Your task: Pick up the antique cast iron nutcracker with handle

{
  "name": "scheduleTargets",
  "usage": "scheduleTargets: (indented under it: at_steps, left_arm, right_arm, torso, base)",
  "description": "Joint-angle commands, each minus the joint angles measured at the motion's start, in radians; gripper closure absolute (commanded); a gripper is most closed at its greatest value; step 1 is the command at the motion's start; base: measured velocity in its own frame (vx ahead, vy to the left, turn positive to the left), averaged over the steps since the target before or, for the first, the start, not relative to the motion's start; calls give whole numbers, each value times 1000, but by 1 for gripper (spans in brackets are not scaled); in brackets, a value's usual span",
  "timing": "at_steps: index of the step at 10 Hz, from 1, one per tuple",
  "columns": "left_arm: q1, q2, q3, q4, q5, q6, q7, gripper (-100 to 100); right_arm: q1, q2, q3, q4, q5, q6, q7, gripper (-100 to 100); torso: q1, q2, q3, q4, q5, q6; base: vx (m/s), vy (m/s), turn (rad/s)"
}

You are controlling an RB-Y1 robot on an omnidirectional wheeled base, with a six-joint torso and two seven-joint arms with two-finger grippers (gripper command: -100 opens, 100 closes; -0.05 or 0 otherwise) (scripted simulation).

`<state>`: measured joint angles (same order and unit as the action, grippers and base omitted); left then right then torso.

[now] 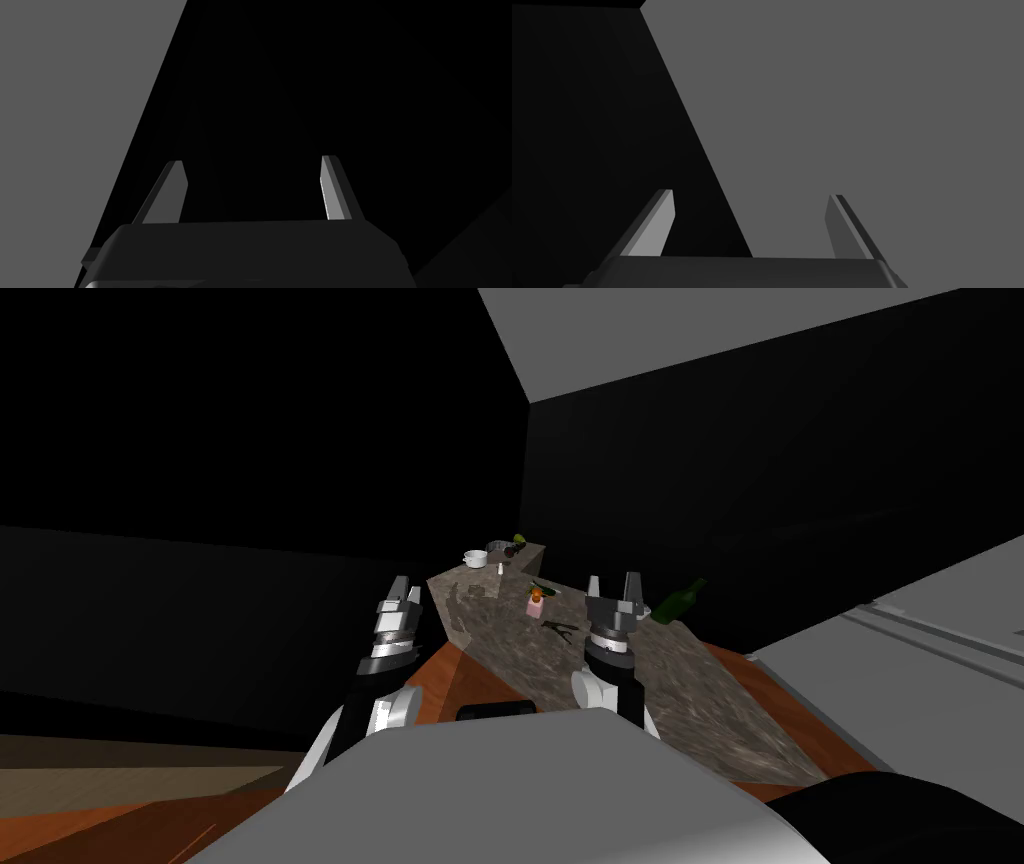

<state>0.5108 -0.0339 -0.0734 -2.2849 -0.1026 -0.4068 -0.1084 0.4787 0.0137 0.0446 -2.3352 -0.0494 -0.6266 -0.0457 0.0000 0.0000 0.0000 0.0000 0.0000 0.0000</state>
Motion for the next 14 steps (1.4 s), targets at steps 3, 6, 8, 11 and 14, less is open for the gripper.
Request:
scheduleTargets:
  at_steps: [3, 6, 8, 11, 14]
  left_arm:
    - [0, 0, 0, 0, 0, 0, 0, 0]
    - [0, 0, 0, 0, 0, 0, 0, 0]
    - [0, 0, 0, 0, 0, 0, 0, 0]
    - [0, 0, 0, 0, 0, 0, 0, 0]
    - [0, 0, 0, 0, 0, 0, 0, 0]
  right_arm:
    - [15, -88, 13, 28, 37, 10, 12, -100]
    - [21, -176, 28, 80, 90, 19, 27, -100]
    - [18, -239, 40, 134, 137, 24, 39, -100]
    - [8, -311, 53, 195, 194, 27, 52, -100]
    - [1, -361, 61, 245, 225, 28, 58, -100]
  torso:
    - [8, 3, 2, 1, 2, 0]
    - [12, 10, 6, 2, 3, 0]
    - [14, 9, 5, 2, 3, 0]
    - [9, 8, 5, 2, 2, 0]
    - [9, 7, 4, 2, 2, 0]
  base:
    - [-64, 122, 56]
    - [-138, 196, 79]
    - [-136, 207, 113]
    - [-126, 145, 83]
    - [-84, 134, 65]
